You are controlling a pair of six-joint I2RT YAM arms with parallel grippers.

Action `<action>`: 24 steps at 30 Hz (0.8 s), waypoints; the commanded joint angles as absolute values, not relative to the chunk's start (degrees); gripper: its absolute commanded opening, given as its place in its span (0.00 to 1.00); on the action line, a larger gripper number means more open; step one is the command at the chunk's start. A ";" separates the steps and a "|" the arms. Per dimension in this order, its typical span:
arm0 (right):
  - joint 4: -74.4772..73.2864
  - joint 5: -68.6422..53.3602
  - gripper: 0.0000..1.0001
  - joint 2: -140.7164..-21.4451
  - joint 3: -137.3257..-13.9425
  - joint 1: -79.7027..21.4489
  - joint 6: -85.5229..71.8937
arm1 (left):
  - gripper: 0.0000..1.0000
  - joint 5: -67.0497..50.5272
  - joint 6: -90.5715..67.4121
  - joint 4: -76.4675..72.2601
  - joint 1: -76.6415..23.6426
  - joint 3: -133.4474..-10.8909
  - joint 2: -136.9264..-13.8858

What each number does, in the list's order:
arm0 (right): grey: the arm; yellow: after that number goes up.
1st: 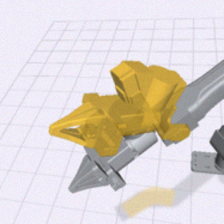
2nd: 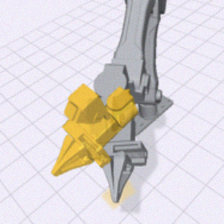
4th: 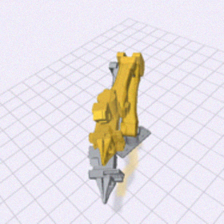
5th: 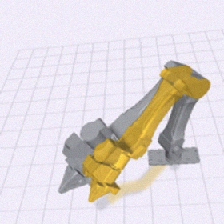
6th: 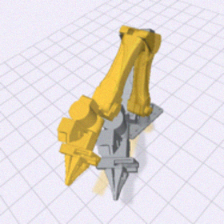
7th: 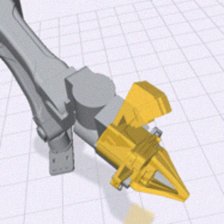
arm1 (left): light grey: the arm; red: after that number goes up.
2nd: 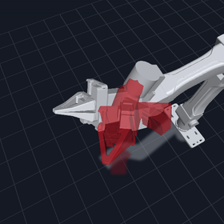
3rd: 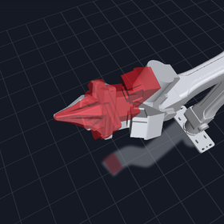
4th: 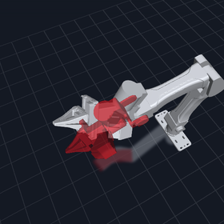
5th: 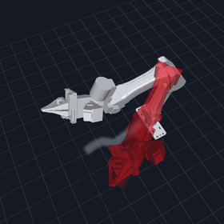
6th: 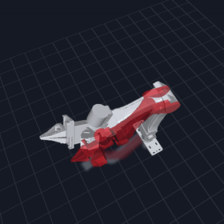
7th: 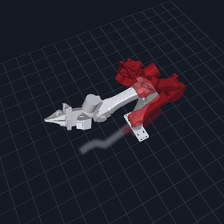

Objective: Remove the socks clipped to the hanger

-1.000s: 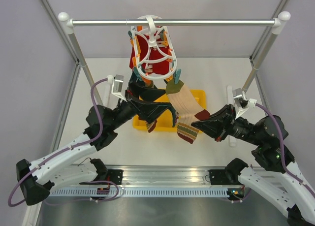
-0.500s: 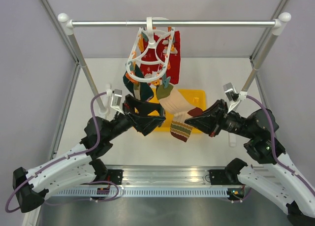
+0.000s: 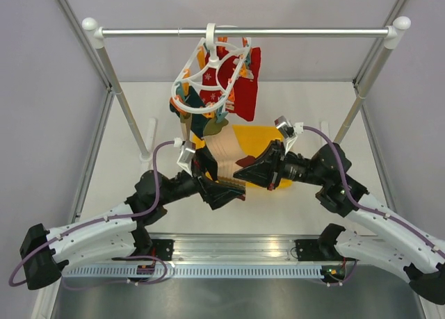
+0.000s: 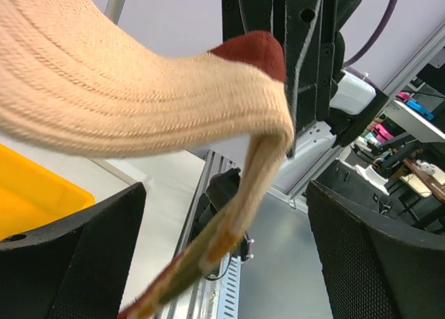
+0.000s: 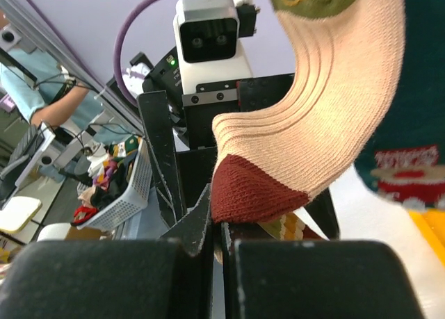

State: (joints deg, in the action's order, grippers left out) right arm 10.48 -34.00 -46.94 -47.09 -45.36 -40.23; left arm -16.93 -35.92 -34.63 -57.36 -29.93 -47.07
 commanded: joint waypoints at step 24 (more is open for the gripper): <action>6.77 -9.58 0.71 -45.87 -51.41 -53.70 -15.13 | 0.02 -10.63 -41.13 -14.34 -58.71 -23.99 -28.39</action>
